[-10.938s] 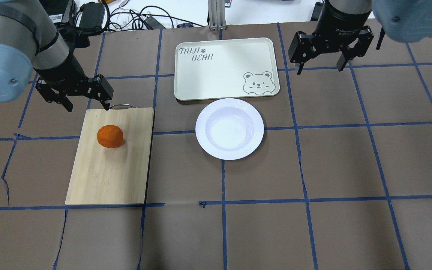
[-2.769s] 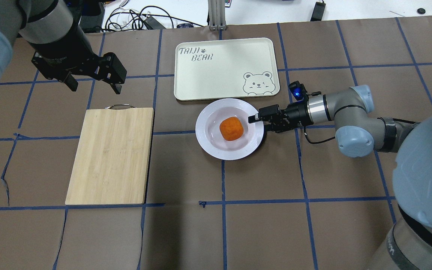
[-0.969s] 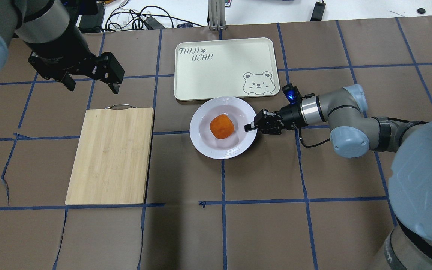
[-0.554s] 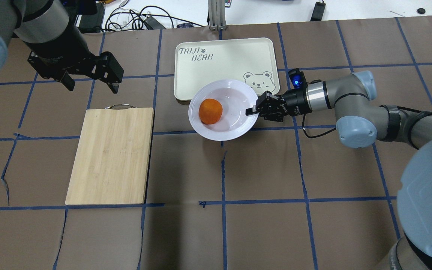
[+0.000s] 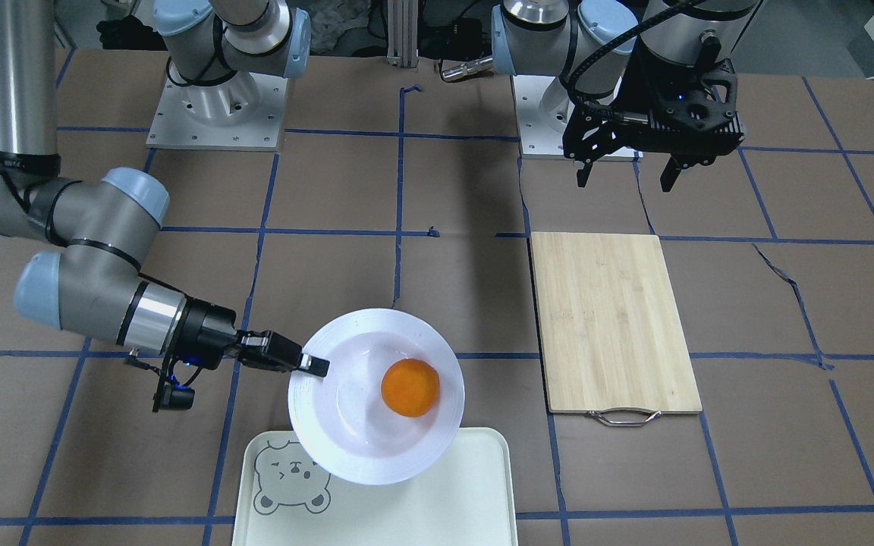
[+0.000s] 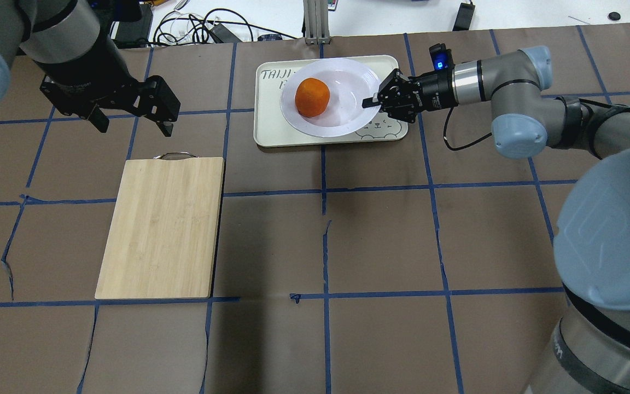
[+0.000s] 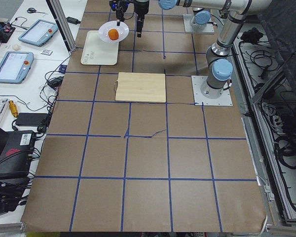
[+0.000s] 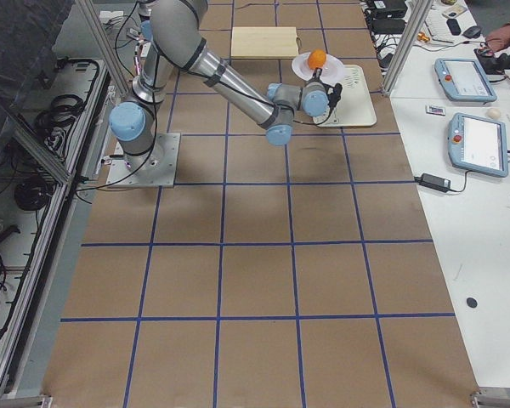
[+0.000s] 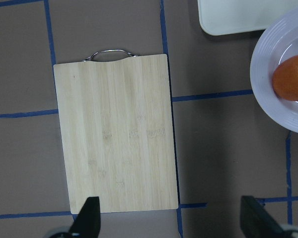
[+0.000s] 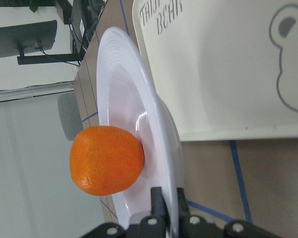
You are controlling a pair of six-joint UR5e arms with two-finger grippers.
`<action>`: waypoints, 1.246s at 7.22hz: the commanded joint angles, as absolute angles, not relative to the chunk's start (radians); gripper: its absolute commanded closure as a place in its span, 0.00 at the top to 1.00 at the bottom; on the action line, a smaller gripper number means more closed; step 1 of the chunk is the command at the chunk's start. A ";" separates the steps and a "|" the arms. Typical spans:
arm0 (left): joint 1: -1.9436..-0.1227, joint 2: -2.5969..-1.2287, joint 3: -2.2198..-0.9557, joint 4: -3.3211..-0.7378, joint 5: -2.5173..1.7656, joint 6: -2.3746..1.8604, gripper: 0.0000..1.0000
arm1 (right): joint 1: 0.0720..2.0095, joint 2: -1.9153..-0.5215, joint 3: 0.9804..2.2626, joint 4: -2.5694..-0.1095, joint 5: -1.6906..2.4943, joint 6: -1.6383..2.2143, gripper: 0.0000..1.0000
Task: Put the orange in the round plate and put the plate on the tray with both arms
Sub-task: 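Lift the bowl with the right gripper and set it onto the bear tray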
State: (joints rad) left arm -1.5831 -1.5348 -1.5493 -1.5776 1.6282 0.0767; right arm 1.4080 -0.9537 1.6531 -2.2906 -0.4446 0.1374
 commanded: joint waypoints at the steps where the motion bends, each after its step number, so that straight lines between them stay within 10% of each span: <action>1: -1.583 -1.536 -1.549 -1.578 1.628 0.077 1.00 | 1.414 -0.813 1.488 -2.293 -0.440 0.141 0.00; 6: -1.582 -1.526 -1.571 -1.574 1.628 0.077 1.00 | 1.434 -0.707 1.423 -2.299 -0.452 0.140 0.00; 9: -1.580 -1.525 -1.574 -1.569 1.624 0.077 1.00 | 1.437 -0.709 1.433 -2.296 -0.466 0.141 0.46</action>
